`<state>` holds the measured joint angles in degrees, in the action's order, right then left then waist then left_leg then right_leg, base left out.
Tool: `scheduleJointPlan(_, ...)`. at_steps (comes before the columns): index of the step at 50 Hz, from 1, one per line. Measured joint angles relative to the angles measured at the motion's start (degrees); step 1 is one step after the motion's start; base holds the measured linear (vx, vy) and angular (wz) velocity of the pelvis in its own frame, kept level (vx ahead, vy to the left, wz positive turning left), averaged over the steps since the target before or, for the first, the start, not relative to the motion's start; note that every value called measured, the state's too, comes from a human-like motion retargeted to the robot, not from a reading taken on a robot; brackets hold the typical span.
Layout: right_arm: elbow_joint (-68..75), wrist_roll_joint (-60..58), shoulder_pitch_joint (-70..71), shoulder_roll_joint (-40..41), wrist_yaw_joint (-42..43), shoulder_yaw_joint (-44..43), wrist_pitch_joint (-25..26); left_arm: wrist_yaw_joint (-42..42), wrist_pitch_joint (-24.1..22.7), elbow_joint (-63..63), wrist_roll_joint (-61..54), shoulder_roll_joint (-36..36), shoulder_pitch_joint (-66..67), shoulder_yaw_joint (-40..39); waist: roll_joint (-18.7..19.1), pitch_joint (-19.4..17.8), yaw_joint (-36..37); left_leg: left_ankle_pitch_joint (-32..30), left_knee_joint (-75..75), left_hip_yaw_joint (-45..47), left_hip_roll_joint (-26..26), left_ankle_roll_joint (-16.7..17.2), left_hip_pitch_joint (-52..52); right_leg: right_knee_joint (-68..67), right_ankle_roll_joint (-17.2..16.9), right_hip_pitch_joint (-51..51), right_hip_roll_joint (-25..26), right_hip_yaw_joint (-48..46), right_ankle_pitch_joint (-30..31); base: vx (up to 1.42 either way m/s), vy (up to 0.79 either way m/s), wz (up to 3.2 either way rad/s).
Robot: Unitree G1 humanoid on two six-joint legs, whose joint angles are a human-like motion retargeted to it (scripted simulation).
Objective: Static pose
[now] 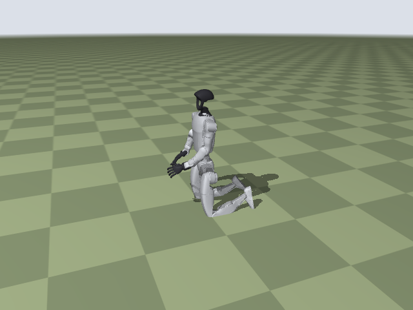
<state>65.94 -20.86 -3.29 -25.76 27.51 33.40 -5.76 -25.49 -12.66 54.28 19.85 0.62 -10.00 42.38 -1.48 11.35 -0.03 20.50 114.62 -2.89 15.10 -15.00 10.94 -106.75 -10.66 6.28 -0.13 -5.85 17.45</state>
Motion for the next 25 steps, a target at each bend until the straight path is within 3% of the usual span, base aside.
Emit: scheduleJointPlan(25,1.7,-1.7,-2.1,-1.6,0.9,1.0,-0.1,-0.7,-0.7,-0.3,-0.2,-2.7,-0.4,1.0,-0.4,0.6,0.6,6.3,1.2,-1.7,0.4,0.0,1.3,0.4,-1.1,0.5,2.0,-1.2,0.9,0.0,0.01,0.05)
